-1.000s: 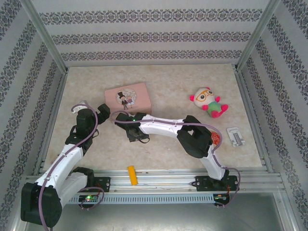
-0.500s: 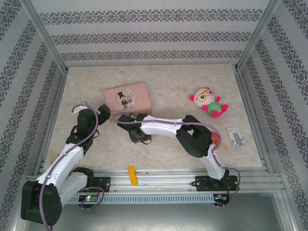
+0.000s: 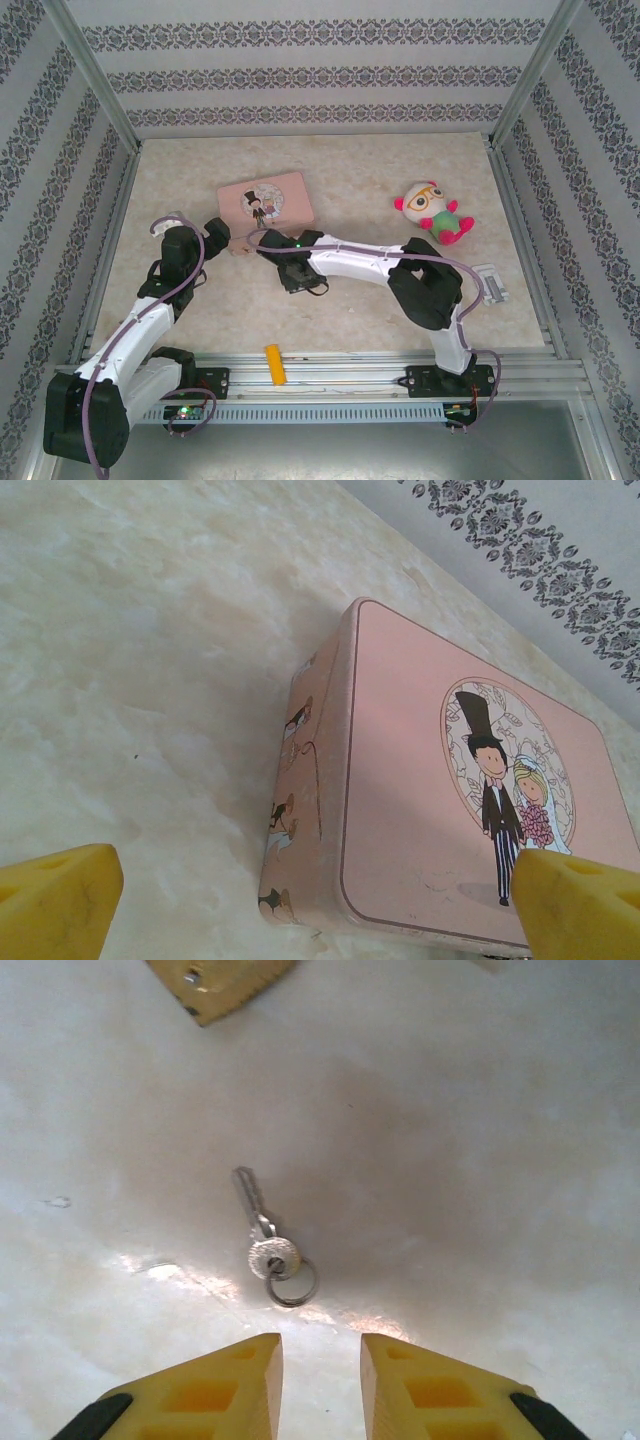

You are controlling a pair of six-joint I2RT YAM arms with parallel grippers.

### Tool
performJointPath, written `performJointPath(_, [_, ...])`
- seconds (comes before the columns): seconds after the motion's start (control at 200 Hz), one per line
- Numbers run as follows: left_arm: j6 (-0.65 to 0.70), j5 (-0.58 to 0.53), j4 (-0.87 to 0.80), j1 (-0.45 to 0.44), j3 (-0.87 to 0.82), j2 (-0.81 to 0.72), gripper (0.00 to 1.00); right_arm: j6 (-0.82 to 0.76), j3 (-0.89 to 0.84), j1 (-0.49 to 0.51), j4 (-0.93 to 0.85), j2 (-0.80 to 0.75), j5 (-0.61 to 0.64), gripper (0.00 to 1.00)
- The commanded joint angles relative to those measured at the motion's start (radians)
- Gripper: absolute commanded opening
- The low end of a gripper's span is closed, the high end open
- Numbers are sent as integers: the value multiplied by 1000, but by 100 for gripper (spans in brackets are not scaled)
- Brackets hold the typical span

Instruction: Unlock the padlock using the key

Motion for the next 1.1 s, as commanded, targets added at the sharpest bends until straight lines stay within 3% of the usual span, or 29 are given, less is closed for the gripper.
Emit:
performJointPath(0.0, [3,8,29,-9,3,0,99,-83,10,-32,8,-17,-39,28])
performJointPath(0.5, [10,16,10,-8,10,6,99,-66,-6,-82,97,47,-201,35])
performJointPath(1.094, [3,21,24,-7,2,19,99,-30,-49,-75,104,58,-223,31])
